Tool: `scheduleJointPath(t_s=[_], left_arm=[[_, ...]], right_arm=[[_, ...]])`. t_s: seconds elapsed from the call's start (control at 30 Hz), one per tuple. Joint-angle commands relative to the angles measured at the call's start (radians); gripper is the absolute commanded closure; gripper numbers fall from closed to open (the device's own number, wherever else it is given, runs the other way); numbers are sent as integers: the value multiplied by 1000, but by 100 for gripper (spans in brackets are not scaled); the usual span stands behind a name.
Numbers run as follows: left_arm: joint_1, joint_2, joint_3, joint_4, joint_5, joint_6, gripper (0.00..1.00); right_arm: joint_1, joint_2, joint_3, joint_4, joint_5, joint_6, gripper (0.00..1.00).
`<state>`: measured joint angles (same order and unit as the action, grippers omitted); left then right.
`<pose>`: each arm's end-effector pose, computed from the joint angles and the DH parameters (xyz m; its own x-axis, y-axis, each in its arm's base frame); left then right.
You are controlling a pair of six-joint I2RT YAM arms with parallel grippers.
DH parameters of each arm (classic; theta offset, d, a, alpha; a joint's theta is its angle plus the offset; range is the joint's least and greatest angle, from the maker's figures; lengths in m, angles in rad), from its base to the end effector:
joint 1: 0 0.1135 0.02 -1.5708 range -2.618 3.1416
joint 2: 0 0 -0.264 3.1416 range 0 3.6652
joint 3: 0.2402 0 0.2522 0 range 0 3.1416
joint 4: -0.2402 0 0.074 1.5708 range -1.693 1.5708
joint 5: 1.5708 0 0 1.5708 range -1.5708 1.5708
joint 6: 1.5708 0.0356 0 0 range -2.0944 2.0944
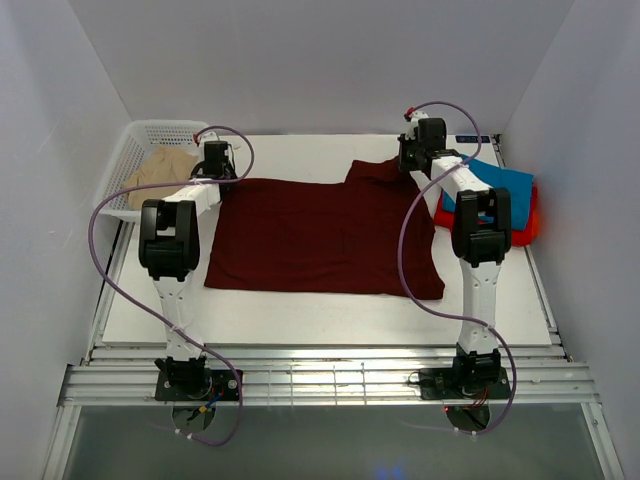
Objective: Fold and stack the t-shirts
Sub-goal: Fold the tshirt
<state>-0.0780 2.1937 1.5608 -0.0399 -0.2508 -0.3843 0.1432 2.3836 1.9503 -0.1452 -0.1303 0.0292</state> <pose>0.4911 -0.0295 0.1638 -0.5317 -0.3227 -0.7830 -0.3423 0.9276 -0.1498 0.5445 0.0832 0.1868 -0.5482 -0.0498 -0.8349 -0.2333 0.9677 0.0955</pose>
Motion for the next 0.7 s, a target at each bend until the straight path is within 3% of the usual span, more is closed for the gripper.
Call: scheduleJointPath(t_s=[0.0,0.33,0.67], left_arm=[[-5,-132,-45,31,1,21,100],[-5,-233,-231,26,16,-16,100],[-5,-393,-436,28,-70,-65,100]], right_arm=[[16,-150,-91,76,20,-21,92],[48,-380,-451,94,58,-12,92],[70,-612,-754,118,93,11,92]])
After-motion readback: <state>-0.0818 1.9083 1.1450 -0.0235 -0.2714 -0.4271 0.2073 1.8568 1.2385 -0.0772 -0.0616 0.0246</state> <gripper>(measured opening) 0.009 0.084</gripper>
